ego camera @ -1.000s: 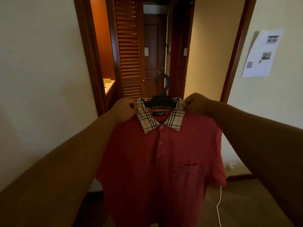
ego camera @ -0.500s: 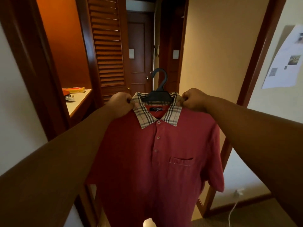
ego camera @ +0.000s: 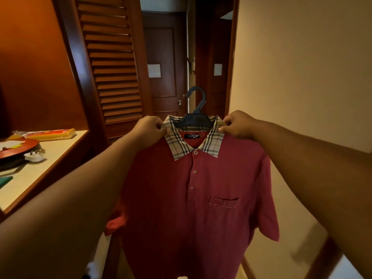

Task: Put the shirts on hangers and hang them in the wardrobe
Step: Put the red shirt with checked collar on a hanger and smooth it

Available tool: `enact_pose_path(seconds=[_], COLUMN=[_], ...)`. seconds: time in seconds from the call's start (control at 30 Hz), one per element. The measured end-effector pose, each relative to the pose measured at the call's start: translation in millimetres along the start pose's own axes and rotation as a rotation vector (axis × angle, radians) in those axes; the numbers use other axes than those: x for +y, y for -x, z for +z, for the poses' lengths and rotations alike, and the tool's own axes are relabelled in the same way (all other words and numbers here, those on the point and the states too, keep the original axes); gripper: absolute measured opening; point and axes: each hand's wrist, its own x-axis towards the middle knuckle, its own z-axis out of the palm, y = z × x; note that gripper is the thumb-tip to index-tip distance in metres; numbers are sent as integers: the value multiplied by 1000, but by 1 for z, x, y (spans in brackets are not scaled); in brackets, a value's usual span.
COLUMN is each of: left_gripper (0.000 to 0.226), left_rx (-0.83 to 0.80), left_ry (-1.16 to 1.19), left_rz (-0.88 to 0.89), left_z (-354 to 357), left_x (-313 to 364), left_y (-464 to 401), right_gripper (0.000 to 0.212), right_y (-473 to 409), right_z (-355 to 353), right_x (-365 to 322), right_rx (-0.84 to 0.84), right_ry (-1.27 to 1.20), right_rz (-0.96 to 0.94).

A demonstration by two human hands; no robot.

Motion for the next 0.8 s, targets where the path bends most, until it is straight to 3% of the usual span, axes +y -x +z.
enact_pose_path(seconds=[0.3,0.6,0.8], left_gripper=[16,20,24], left_rx=[63,52,7], left_ry=[135,83,71], left_rz=[-88,-64,-57], left_z=[53,121,147], left_x=[-33,-106,-153], left_y=[-187,-374,-511], right_gripper=[24,25,10], right_y=[-208,-408,-545], right_z=[-8,24,39], right_x=[56,110,131], right_rx=[-30,-27,-10], right_ry=[8,27,39], right_rz=[-45,-55,-17])
